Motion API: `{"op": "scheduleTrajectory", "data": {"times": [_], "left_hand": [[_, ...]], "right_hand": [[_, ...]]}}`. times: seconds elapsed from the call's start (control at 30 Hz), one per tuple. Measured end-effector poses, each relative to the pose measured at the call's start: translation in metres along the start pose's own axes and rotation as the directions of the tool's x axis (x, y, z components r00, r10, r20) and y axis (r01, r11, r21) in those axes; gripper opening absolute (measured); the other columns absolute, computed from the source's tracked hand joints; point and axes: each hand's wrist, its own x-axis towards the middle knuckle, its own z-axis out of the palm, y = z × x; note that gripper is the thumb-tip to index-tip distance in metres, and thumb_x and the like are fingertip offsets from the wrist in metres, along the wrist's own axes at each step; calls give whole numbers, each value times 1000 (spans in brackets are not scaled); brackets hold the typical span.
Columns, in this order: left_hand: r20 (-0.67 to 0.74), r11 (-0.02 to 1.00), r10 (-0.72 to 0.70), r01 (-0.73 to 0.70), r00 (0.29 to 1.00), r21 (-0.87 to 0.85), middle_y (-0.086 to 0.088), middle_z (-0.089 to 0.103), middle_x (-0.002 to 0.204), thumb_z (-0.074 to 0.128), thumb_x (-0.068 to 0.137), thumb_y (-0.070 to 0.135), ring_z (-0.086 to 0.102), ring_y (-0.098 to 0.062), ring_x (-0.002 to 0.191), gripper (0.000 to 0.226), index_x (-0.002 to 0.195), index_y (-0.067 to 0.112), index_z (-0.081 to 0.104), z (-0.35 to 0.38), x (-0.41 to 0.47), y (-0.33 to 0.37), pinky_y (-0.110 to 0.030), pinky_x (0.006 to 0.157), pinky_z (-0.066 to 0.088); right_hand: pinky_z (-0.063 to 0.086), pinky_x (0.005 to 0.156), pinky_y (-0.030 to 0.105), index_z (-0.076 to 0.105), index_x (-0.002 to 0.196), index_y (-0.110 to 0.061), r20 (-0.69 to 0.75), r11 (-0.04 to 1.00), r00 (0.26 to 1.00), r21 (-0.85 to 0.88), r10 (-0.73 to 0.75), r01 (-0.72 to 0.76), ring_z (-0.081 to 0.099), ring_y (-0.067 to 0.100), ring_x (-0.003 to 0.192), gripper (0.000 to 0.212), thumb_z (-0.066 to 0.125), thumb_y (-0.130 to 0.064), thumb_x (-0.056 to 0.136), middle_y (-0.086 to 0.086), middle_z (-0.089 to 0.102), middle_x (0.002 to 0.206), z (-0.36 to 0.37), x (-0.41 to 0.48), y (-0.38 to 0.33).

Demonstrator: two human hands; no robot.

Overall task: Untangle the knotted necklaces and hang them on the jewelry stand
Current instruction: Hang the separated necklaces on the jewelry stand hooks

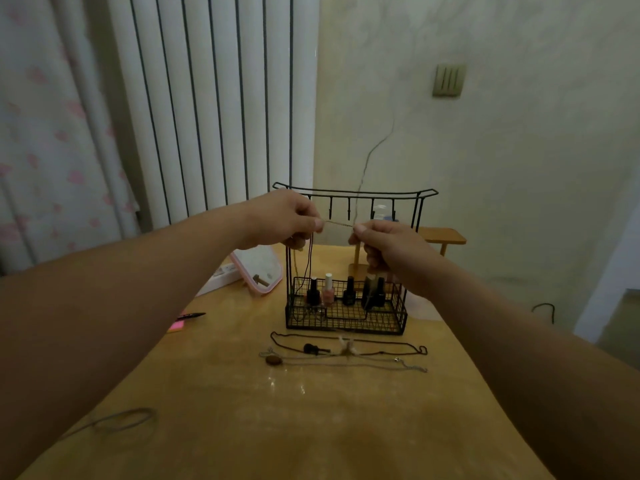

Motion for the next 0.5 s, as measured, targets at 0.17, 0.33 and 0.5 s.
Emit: {"op": "scheduleTrajectory", "data": {"times": [0.17, 0.33, 0.5], "left_hand": [[-192, 995, 64, -47, 979, 92, -2, 71, 99, 63, 103, 31, 69, -19, 91, 18, 109, 18, 74, -6, 13, 1, -31, 80, 59], [-297, 988, 112, -76, 948, 131, 5, 68, 96, 62, 103, 34, 62, -9, 87, 19, 111, 20, 73, -3, 36, 9, -28, 75, 49], [-295, 994, 96, -76, 951, 76, 1, 72, 92, 63, 103, 32, 67, -13, 83, 16, 107, 20, 73, -2, 57, 15, -26, 72, 52]], "right_hand": [[50, 70, 31, 73, 112, -12, -104, 999, 994, -40, -37, 33, 52, 21, 77, 30, 50, -32, 109, 6, 52, 82, 7, 13, -2], [50, 69, 30, 74, 111, -15, -236, 995, 969, -87, -77, 58, 56, 20, 82, 30, 51, -34, 109, 5, 57, 87, 10, 34, 2], [54, 69, 30, 74, 110, -16, -309, 992, 945, -93, -108, 83, 60, 19, 83, 29, 52, -35, 108, 4, 63, 92, 7, 48, 10]]}}
